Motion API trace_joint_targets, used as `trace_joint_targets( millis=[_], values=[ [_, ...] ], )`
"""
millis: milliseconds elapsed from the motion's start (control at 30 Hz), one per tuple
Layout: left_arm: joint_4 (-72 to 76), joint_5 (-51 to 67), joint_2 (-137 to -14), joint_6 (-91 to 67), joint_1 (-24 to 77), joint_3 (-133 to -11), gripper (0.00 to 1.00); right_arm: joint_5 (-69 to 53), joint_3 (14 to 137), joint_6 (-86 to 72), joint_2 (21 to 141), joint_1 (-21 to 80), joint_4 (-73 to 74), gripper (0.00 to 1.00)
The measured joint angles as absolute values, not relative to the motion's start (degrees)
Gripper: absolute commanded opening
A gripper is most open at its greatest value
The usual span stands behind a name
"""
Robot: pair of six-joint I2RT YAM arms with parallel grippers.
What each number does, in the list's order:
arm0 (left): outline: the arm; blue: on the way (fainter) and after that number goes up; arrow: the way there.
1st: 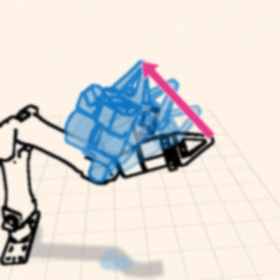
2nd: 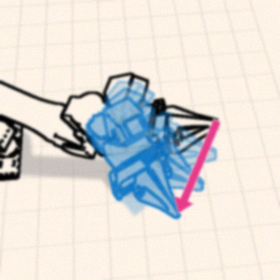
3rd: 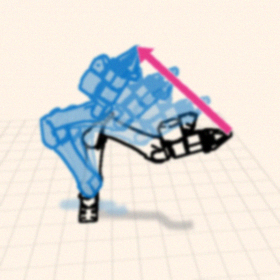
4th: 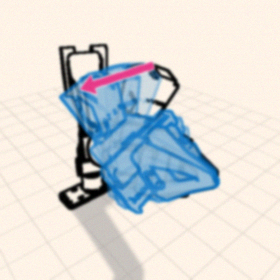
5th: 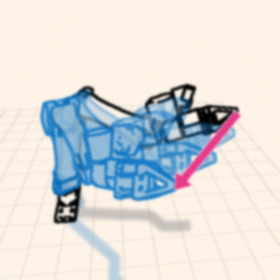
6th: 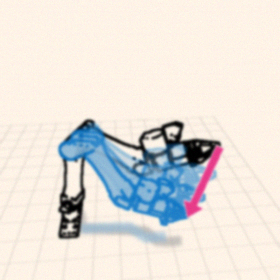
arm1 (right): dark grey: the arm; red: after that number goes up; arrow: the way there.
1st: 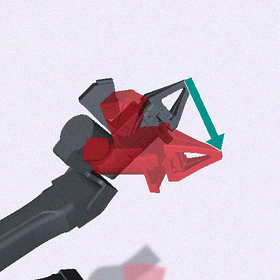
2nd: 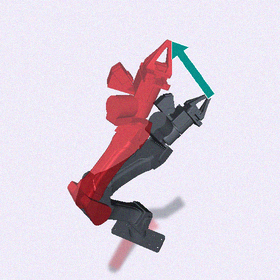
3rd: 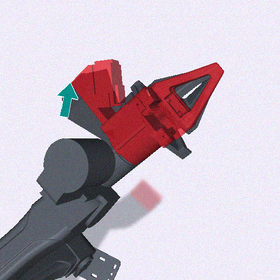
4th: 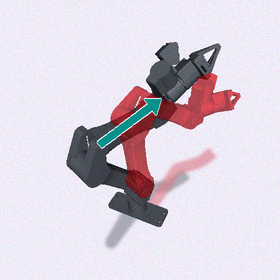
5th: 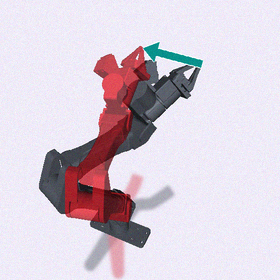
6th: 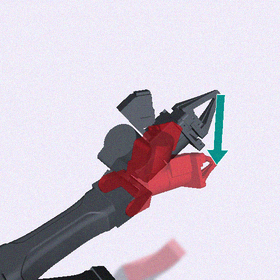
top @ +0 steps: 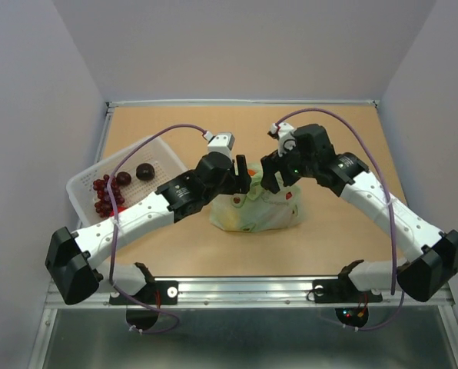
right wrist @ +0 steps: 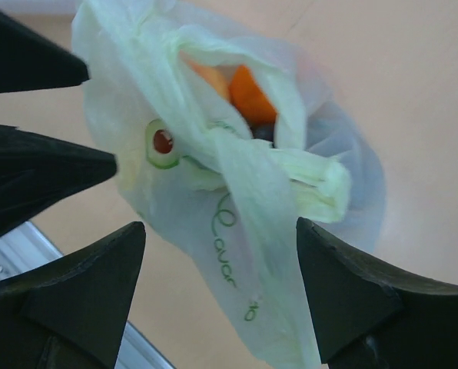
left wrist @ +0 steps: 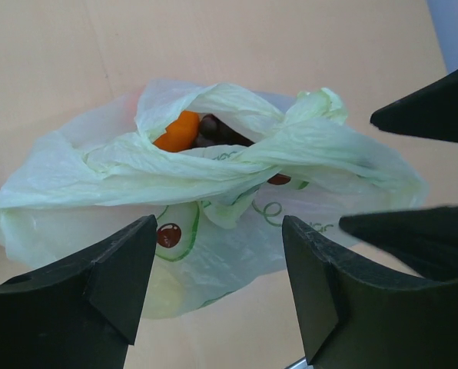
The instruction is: Untie the knot of the plastic bag and take out the fruit
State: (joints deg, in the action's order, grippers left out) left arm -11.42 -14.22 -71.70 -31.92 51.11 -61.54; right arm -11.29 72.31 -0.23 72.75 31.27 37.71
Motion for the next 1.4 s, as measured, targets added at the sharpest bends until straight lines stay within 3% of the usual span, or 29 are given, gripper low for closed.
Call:
trace_joint_targets(
  millis=[67, 133, 167, 233, 267, 500, 767, 833, 933, 1200, 1267, 1367, 1400],
  values=[
    [-11.9, -15.0, -72.9, -31.8, 51.7, -61.5, 0.77, -10.1, 72.3, 0.6, 74.9, 33.6, 38.2, 0.8],
    [-12.2, -15.7, -73.9, -31.7, 52.3, -61.5, 0.77, -7.6, 72.3, 1.3, 76.9, 34.3, 38.5, 0.62],
    [-12.2, -15.9, -74.1, -31.7, 52.5, -61.5, 0.77, -6.2, 72.3, 1.3, 77.5, 34.3, 38.6, 0.38],
    [-12.3, -16.4, -74.5, -31.7, 52.9, -61.5, 0.77, -3.4, 72.3, 1.3, 78.0, 34.2, 38.6, 0.03],
    [-12.3, -16.6, -74.6, -31.7, 53.1, -61.5, 0.77, -2.4, 72.3, 1.6, 77.9, 34.1, 38.6, 0.0],
    [-11.8, -18.5, -76.8, -33.6, 55.9, -61.5, 0.77, -1.8, 67.5, -3.1, 70.4, 33.8, 34.9, 0.0],
    [-6.8, -23.6, -75.4, -48.5, 56.2, -57.8, 0.77, -5.1, 59.9, -9.6, 64.1, 33.8, 27.8, 0.0],
    [-5.2, -24.9, -73.2, -52.0, 56.2, -55.6, 0.84, -5.4, 58.7, -10.5, 63.7, 33.8, 27.3, 0.0],
    [-2.4, -26.7, -70.4, -56.6, 56.2, -53.4, 0.84, -6.0, 56.2, -12.0, 62.9, 33.8, 25.6, 0.0],
    [1.5, -27.9, -75.0, -63.7, 56.2, -53.0, 0.76, -6.7, 54.9, -13.8, 61.5, 33.8, 23.0, 0.0],
    [1.6, -28.0, -76.9, -64.7, 56.2, -52.5, 0.71, -6.9, 54.9, -13.8, 61.5, 33.8, 22.4, 0.0],
    [1.6, -28.5, -79.4, -65.9, 56.2, -52.2, 0.46, -6.9, 54.9, -13.8, 61.5, 33.9, 22.1, 0.0],
    [1.6, -28.8, -79.8, -66.1, 56.2, -52.1, 0.29, -6.9, 54.8, -13.8, 61.5, 33.9, 22.0, 0.0]
  ],
)
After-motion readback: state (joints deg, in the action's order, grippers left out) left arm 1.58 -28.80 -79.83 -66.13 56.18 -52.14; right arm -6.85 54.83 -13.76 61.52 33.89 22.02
